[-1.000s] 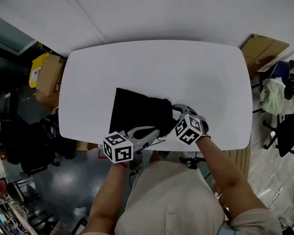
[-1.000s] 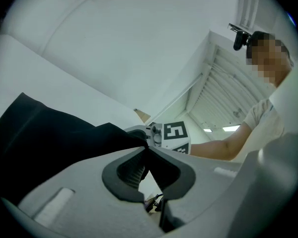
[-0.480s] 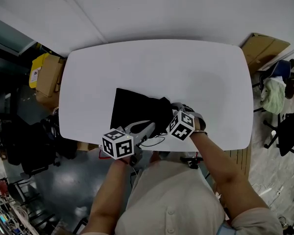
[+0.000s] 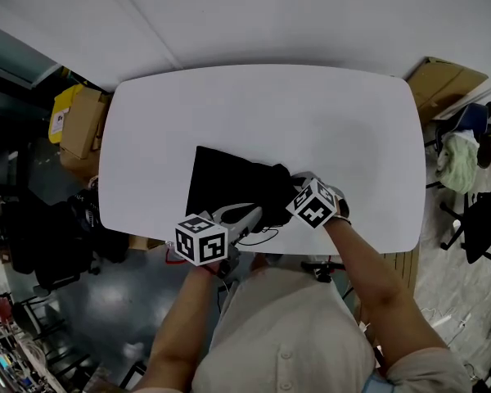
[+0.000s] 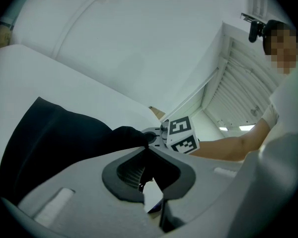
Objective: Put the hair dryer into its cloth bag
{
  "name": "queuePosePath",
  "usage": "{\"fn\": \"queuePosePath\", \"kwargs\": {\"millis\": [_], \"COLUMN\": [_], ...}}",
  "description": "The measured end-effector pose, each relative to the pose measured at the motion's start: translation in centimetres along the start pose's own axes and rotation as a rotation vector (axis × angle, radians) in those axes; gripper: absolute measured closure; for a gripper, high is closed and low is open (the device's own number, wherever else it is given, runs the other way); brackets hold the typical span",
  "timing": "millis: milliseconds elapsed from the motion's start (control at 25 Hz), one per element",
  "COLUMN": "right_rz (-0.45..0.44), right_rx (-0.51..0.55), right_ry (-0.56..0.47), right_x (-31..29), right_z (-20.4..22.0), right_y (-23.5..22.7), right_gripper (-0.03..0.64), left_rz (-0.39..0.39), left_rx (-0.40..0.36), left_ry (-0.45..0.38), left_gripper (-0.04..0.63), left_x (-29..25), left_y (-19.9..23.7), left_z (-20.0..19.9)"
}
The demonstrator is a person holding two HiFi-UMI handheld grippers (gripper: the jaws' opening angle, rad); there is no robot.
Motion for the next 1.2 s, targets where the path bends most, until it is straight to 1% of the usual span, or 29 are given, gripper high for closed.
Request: {"fn": "queuePosePath", "kwargs": {"millis": [280,480,560,640,760,840,920,1000,1080,1200], "right_rz": [-0.121,-0.223,-0.241,-0.238,-0.216,-0.198,-0.172,-0.148,-0.135,-0.131], "right_rx": [-0.215,-0.424,-0.457,-0.442,-0.38,-0.326,-0.251,-0.169,-0.12,-0.131], "right_ry": [-0.058,-0.096,-0.105,-0.109,-0.103,-0.095,-0.096,-0.104,-0.099,-0.088], "right_x": [0.5,0.5,0.7,0.9,1.2,1.5,1.9,2.4,2.5,2.6], "right_z": [2.4,4.4,4.8,4.9,4.7,4.5,4.2,3.8,3.7,4.4], "right_y": [-2.6,-4.0,-4.3,-4.4,-4.5,-4.4,-4.1,-3.6,-3.4,-4.0], "right_gripper": [0.581,0.581,0.58,0.568,0.534,0.52,0.514,0.512,0.497,0.486], "left_rz": [-0.01,-0.013,-0.015,-0.023,-0.041,-0.054,-0.076,-0.112,-0.163,-0.24], "left_rx": [0.006,0.012,0.001,0.005,0.023,0.036,0.051,0.059,0.065,0.097], "left_ry": [0.041,0.072,0.096,0.108,0.107,0.102,0.088,0.067,0.043,0.005], "left_gripper": [0.569,0.568,0.568,0.563,0.519,0.5,0.476,0.448,0.428,0.419], "left_x": [-1.2,-2.3,-2.9,-3.4,-3.7,-3.8,-3.7,-3.5,-3.3,-2.7], "left_y": [0.0,0.2,0.0,-0.1,-0.2,-0.3,-0.4,-0.6,-0.7,-0.9], "left_z": [0.7,1.7,2.4,3.0,3.8,4.3,4.8,5.1,5.5,6.5]}}
Point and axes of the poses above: the fingertips, and each gripper's own axes: x backward along the fingers, y to its left, z out of its underside, the point moved 5 cm from there along x, backward along the fingers, and after that the axes turned 12 degrees about y, right-handed, at the moved point
